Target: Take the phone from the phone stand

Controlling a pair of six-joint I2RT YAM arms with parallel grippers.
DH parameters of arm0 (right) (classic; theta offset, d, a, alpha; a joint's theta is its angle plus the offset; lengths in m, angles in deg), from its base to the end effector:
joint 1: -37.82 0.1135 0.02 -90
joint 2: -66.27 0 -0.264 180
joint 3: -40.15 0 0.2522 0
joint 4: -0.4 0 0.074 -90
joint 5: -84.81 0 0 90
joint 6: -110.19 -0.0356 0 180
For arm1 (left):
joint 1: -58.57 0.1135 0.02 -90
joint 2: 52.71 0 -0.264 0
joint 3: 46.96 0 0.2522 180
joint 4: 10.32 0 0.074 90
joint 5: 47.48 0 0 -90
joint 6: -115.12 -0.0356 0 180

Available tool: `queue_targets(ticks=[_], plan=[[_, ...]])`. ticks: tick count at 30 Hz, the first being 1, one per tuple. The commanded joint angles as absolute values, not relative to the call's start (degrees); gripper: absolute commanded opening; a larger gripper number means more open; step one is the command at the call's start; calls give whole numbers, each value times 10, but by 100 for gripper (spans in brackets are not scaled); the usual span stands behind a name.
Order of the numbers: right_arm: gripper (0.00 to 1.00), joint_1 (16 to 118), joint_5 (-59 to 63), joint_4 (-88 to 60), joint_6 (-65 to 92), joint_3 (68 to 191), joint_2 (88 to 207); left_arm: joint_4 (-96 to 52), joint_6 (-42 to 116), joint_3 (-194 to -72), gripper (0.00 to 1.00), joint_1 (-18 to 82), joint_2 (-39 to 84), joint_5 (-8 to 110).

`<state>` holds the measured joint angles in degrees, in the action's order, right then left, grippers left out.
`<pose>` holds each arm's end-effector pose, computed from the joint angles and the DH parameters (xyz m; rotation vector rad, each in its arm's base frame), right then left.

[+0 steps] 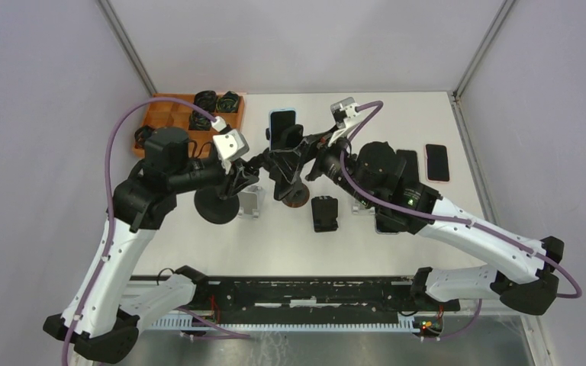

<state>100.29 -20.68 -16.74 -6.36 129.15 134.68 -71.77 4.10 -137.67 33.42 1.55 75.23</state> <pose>0.1319 0.2324 0.4542 -0.2715 1.5816 1.0285 0.1393 -0.0866 0.4337 1.1008 1.6521 -0.6171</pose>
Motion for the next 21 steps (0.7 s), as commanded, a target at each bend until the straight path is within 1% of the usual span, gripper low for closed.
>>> queue_targets(ticks=[1, 2, 5, 8, 11, 13, 16, 18, 21], plan=[[89, 1006, -150, -122, -74, 1289, 1347, -629, 41, -1404, 2, 336, 2, 754], [98, 1005, -143, -129, -76, 1296, 1354, -629, 37, -1403, 2, 336, 1, 753], [98, 1001, -121, -149, -88, 1305, 1371, -630, 22, -1400, 2, 336, -3, 753], [98, 988, -91, -138, -108, 1293, 1373, -640, 3, -1402, 2, 336, -3, 763], [96, 975, -73, -116, -125, 1284, 1366, -647, -15, -1405, 2, 336, -4, 772], [92, 967, -55, -106, -128, 1282, 1362, -651, -24, -1405, 2, 336, -6, 777], [79, 959, -53, -79, -132, 1279, 1353, -669, -43, -1405, 2, 336, -4, 789], [70, 953, -29, -61, -136, 1280, 1346, -690, -65, -1401, 2, 336, -3, 792], [61, 946, -25, -48, -136, 1289, 1339, -717, -110, -1391, 2, 336, -7, 787]])
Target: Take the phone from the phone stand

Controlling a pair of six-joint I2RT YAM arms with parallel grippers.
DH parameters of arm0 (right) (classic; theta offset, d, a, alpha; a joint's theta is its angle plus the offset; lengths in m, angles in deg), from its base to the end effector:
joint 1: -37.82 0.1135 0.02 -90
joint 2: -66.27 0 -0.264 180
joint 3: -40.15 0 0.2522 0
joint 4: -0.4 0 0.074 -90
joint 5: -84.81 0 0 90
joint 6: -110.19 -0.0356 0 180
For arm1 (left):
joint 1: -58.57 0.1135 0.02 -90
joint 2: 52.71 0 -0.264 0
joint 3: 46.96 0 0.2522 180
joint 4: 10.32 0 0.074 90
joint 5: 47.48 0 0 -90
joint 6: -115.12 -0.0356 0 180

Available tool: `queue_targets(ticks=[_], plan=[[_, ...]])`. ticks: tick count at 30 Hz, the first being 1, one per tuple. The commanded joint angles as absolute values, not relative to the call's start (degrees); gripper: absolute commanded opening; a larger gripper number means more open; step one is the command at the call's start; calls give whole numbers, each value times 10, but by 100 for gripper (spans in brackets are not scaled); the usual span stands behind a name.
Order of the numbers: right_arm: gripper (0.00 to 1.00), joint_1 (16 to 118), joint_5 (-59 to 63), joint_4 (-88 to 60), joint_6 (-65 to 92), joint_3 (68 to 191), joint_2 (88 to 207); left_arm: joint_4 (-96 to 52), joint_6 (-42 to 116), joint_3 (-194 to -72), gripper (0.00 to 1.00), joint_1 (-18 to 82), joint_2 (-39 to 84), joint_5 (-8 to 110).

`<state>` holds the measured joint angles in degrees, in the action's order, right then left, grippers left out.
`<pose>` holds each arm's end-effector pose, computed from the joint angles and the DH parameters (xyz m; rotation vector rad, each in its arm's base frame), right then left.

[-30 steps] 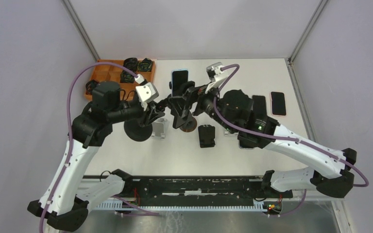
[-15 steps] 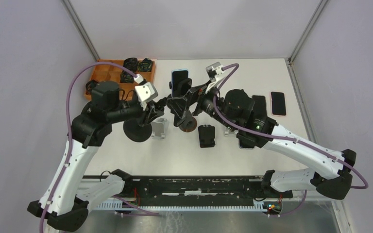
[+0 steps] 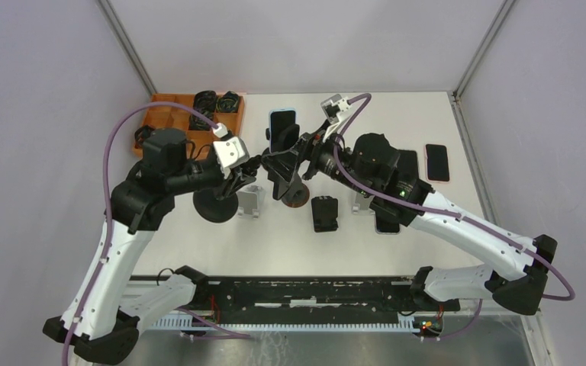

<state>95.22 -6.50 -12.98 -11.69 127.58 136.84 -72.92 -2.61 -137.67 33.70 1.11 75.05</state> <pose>0.1531 0.2379 0.4423 -0.3429 1.6043 1.2115 0.1367 -0.0845 0.4329 1.1855 1.5911 -0.5386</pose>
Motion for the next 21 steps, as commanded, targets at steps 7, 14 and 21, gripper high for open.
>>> queue_targets(ticks=[7, 14, 21], plan=[[29, 947, -83, -77, -100, 1324, 1340, -744, -182, -1364, 2, 336, -18, 763], [20, 947, -126, 30, -85, 1307, 1307, -779, -263, -1320, 2, 336, -26, 701], [14, 947, -174, 73, -72, 1290, 1274, -742, -297, -1267, 2, 335, -40, 607]])
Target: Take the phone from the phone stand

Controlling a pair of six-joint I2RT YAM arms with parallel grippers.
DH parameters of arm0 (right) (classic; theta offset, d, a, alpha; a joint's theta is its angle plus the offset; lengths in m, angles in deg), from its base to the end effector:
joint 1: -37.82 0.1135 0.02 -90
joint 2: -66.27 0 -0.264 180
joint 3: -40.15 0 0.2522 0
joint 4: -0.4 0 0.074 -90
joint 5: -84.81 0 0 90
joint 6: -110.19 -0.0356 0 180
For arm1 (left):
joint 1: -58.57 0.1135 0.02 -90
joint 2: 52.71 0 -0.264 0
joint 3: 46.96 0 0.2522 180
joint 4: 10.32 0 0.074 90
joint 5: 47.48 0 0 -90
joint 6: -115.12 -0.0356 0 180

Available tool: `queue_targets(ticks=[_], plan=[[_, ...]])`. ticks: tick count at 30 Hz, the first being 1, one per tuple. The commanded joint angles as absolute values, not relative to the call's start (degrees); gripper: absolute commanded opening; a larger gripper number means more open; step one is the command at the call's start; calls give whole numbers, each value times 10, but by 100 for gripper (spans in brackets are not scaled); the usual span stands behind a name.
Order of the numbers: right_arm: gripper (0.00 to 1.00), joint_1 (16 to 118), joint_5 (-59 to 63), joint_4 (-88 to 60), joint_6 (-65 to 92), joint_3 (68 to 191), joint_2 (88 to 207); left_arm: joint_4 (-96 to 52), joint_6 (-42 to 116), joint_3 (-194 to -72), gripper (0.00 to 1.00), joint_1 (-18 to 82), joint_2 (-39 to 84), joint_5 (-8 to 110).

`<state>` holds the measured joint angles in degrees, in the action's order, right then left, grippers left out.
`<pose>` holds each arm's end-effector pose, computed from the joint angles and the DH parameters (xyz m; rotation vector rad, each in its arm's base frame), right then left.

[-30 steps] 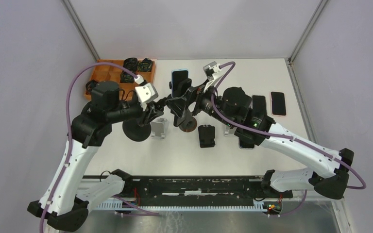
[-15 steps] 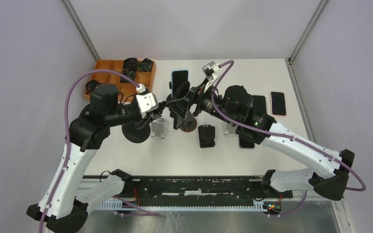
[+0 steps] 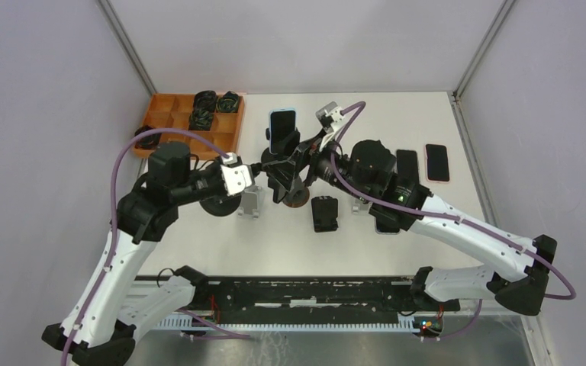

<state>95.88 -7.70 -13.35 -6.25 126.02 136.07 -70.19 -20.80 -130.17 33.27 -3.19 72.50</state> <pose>0.1498 0.2373 0.4355 -0.4116 1.5914 1.1239 0.1303 -0.0813 0.4079 1.3982 1.3945 -0.2961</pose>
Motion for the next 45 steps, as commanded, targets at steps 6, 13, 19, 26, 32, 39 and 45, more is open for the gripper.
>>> queue_targets(ticks=[6, 13, 19, 26, 32, 39, 45], plan=[[9, 947, -231, 113, -74, 1244, 1224, -706, -296, -1229, 2, 335, -52, 544], [3, 944, -253, 92, -101, 1248, 1217, -676, -313, -1210, 2, 333, -59, 497], [3, 942, -250, 75, -104, 1264, 1215, -672, -296, -1216, 2, 332, -57, 493], [1, 935, -270, 50, -94, 1268, 1199, -673, -343, -1193, 2, 332, -70, 491], [2, 925, -271, -14, -86, 1322, 1219, -670, -350, -1192, 2, 332, -72, 483], [2, 914, -297, -52, -60, 1356, 1211, -664, -328, -1209, 2, 331, -54, 475], [2, 912, -311, -56, -52, 1363, 1198, -658, -337, -1203, 2, 332, -51, 469]])
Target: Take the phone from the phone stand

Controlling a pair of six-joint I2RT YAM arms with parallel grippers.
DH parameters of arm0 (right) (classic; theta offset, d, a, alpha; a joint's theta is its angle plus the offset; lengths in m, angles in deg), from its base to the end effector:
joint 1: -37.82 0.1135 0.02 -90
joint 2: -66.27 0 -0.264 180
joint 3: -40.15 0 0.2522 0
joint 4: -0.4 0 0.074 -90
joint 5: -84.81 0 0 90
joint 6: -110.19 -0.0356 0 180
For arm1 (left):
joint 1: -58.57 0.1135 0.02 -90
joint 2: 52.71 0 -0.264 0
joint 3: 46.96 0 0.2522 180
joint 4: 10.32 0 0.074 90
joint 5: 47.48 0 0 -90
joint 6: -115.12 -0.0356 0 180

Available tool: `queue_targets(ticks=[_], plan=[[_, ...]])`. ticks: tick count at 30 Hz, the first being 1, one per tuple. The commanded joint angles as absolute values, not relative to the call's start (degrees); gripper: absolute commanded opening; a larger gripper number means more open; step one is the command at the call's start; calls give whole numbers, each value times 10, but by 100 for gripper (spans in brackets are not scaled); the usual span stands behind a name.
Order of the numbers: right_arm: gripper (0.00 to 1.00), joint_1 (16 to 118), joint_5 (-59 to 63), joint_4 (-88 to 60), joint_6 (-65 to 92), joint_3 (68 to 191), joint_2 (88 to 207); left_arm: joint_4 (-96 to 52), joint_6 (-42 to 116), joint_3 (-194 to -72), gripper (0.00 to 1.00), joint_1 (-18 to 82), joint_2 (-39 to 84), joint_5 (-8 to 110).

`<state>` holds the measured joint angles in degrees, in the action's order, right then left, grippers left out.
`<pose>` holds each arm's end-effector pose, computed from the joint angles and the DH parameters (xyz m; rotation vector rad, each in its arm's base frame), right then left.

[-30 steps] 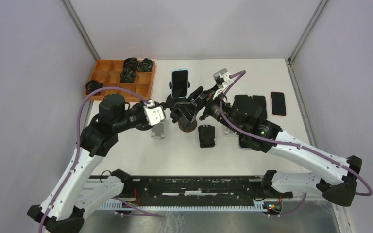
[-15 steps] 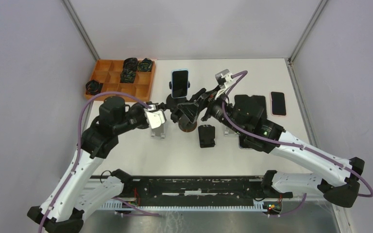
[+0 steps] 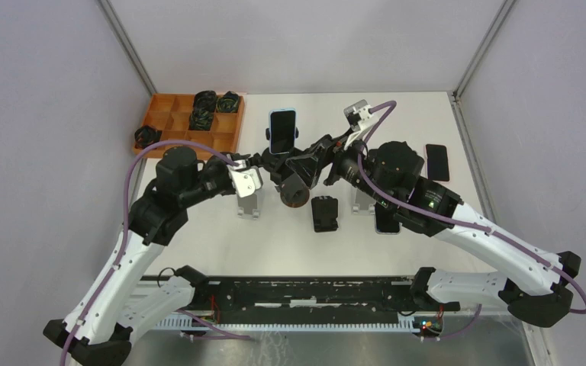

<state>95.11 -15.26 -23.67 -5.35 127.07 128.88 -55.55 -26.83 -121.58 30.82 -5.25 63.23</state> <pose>0.1335 0.1964 0.4522 -0.3109 1.6267 0.9868 0.1427 -0.0893 0.3899 1.3732 1.2626 -0.0491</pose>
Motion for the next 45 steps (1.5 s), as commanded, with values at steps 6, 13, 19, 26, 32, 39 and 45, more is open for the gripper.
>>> queue_targets(ticks=[6, 13, 19, 26, 32, 39, 45], plan=[[1, 912, -293, -43, -69, 1358, 1196, -646, -331, -1199, 2, 332, -38, 433], [0, 913, -287, -44, -79, 1357, 1195, -632, -303, -1205, 2, 332, -27, 407], [23, 911, -285, -130, -45, 1361, 1214, -634, -204, -1287, 2, 331, -4, 463], [64, 901, -279, -250, 5, 1336, 1204, -666, -134, -1362, 2, 332, 4, 552], [83, 901, -195, -343, -11, 1246, 1255, -634, -64, -1374, 2, 333, 19, 515], [98, 905, -160, -236, -77, 1046, 1209, -633, -27, -1440, 2, 332, 50, 527], [98, 893, 83, -205, 63, 1126, 1239, -706, -31, -1526, 2, 332, 86, 725]])
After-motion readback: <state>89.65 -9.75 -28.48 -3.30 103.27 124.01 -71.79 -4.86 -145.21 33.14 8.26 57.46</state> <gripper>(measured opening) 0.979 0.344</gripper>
